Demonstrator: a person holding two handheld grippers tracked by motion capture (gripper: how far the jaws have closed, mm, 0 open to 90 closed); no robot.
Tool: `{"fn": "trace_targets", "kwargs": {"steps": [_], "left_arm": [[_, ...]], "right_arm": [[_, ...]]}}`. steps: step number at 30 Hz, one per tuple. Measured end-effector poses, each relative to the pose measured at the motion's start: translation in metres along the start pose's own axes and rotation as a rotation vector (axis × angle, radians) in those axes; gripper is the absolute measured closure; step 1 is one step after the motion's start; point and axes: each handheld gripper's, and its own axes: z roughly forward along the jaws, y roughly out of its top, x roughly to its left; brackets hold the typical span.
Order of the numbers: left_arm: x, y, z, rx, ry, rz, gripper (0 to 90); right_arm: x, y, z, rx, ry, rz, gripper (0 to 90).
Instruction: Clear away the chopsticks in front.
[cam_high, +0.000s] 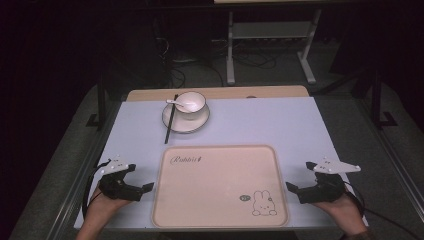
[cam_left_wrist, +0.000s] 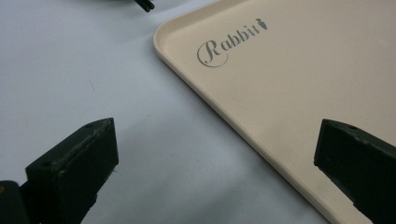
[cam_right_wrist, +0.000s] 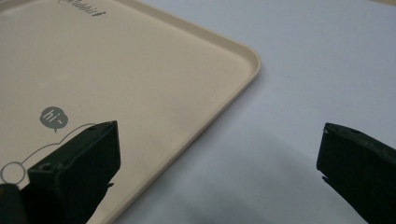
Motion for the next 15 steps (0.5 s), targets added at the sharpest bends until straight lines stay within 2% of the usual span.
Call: {"fn": "trace_targets", "kwargs": {"steps": [4,8,15], "left_arm": [[0.006,0.008,0.003,0.003,0.012,-0.003,0.0],[0.016,0.017,0.009,0.005,0.021,-0.029,0.0],[0.028,0.031,0.017,0.009,0.037,-0.031,0.0]], "right_arm": [[-0.001,-0.003,-0.002,0.002,-0.003,0.010,0.0],[-0.003,-0.003,-0.005,-0.003,-0.008,0.024,0.0],[-0.004,-0.004,-0.003,0.004,-0.001,0.024,0.0]]}}
